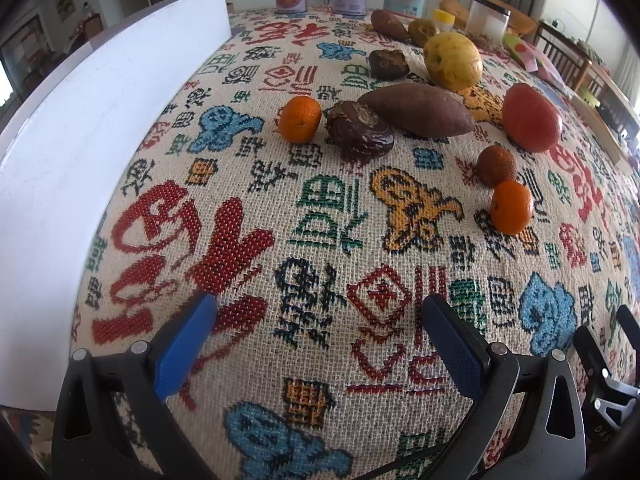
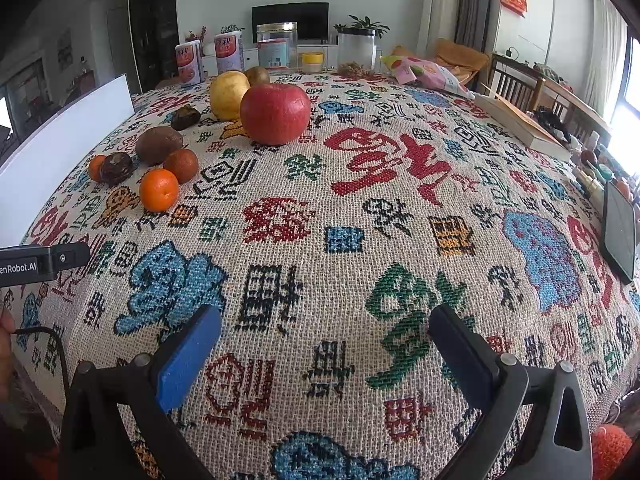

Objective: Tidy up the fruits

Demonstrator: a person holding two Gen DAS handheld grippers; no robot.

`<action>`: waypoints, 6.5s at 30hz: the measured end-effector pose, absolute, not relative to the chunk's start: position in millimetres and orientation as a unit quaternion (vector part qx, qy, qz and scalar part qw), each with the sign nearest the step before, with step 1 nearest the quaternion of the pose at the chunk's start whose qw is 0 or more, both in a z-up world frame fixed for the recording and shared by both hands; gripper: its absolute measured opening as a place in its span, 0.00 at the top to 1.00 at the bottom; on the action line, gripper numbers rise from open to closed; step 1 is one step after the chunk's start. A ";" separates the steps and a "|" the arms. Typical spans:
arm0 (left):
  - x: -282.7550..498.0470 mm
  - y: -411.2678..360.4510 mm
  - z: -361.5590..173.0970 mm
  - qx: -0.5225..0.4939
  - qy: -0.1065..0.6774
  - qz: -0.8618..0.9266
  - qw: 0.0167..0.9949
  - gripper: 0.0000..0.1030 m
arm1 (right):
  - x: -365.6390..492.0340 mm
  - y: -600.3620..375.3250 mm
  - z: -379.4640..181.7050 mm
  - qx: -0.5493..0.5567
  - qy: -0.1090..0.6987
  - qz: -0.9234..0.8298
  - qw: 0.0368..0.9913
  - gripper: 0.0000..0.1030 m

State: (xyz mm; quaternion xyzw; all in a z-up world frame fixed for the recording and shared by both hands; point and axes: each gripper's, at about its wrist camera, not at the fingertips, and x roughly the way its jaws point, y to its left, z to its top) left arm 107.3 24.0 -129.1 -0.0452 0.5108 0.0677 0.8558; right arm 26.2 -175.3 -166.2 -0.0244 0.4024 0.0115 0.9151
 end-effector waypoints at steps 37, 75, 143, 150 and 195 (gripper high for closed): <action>104.0 26.9 -127.7 -0.038 0.509 0.038 0.859 0.01 | 22.9 -176.7 -168.3 -0.018 0.399 0.011 0.917 0.00; 195.5 67.7 -118.7 0.007 0.469 -0.036 0.883 0.78 | 19.9 -176.7 -167.6 -0.019 0.404 0.014 0.915 0.00; 31.5 331.2 -32.3 -0.135 0.423 0.155 0.883 0.31 | 120.5 271.6 -62.3 -0.074 0.465 0.416 0.778 0.32; 32.2 264.3 9.0 -0.119 0.364 0.076 0.921 0.19 | 126.0 160.4 -0.2 -0.027 0.351 0.350 0.868 0.17; 164.7 50.7 -132.3 -0.011 0.444 0.018 0.896 0.06 | 137.2 -223.6 -157.6 0.020 0.446 -0.057 0.893 0.00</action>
